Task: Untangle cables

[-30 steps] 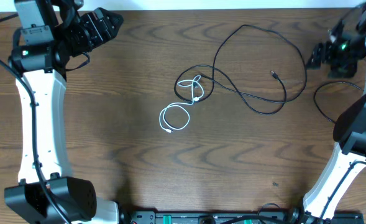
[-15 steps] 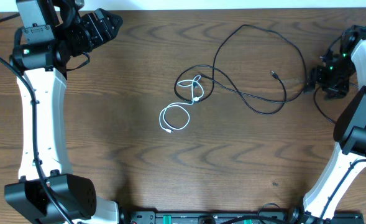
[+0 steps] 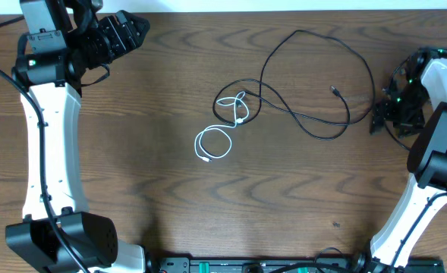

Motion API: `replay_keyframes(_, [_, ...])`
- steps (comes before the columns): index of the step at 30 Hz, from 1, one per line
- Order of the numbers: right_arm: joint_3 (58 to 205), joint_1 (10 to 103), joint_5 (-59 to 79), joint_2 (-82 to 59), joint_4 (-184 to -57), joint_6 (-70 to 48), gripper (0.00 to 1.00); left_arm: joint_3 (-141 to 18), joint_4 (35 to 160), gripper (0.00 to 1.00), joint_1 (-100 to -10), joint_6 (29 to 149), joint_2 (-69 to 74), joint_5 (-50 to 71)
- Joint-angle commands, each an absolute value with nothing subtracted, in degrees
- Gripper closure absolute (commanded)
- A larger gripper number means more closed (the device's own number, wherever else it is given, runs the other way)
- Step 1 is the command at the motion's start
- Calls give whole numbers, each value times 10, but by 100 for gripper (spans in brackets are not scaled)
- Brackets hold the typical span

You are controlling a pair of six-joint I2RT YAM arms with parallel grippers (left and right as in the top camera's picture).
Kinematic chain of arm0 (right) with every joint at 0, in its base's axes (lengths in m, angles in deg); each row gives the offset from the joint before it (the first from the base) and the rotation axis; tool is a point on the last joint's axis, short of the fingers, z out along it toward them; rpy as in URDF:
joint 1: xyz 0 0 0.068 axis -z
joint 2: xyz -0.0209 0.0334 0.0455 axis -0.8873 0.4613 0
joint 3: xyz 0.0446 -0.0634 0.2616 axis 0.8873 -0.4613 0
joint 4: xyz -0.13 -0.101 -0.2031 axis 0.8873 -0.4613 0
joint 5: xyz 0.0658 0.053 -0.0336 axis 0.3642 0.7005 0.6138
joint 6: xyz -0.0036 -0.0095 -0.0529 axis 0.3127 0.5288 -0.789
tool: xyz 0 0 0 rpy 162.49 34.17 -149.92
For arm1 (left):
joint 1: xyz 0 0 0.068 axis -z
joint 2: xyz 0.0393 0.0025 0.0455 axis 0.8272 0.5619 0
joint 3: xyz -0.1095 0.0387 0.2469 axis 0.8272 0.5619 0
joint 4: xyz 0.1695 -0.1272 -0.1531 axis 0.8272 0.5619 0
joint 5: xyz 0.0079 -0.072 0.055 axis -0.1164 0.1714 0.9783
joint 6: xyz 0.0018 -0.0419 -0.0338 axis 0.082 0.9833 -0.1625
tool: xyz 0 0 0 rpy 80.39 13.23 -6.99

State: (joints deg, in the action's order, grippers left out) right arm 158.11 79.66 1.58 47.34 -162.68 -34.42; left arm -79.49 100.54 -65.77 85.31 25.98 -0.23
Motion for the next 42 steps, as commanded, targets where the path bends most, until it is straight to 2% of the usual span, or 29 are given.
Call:
replay_keyframes(1, [1575, 798, 1, 464, -1616, -363, 31, -796, 1006, 26, -657, 841, 262, 5])
replay_keyframes(3, [1575, 798, 2, 464, -1607, -363, 36, -796, 1006, 26, -657, 841, 262, 5])
replay_keyframes(5, [1575, 798, 1, 464, -1599, -363, 46, -796, 1006, 26, -657, 841, 262, 5])
replay_keyframes(8, [1575, 798, 1, 464, -1581, -359, 72, -796, 1006, 26, -657, 841, 262, 5])
replay_keyframes(10, [1575, 801, -12, 464, -1562, -332, 94, -796, 1006, 26, -657, 841, 262, 5])
replay_keyframes(11, [1575, 803, -18, 464, -1557, -320, 99, -796, 1006, 26, -657, 841, 262, 5])
replay_keyframes(18, [1575, 846, -72, 464, -1483, -239, 99, -796, 1006, 26, -657, 841, 262, 5])
replay_keyframes(27, [1575, 920, -6, 464, -1314, -195, 99, -796, 1006, 26, -656, 841, 262, 5])
replay_keyframes(39, [1575, 936, -5, 464, -1157, -77, 99, -796, 1006, 26, -656, 841, 262, 5])
replay_keyframes(40, [1575, 936, -5, 464, -1153, -77, 91, -796, 1006, 26, -656, 841, 262, 5])
replay_keyframes(41, [1575, 937, -5, 464, -1151, -77, 77, -796, 1006, 26, -656, 841, 262, 5])
replay_keyframes(42, [1575, 936, -5, 464, -1150, -77, 54, -796, 1006, 26, -656, 841, 262, 5])
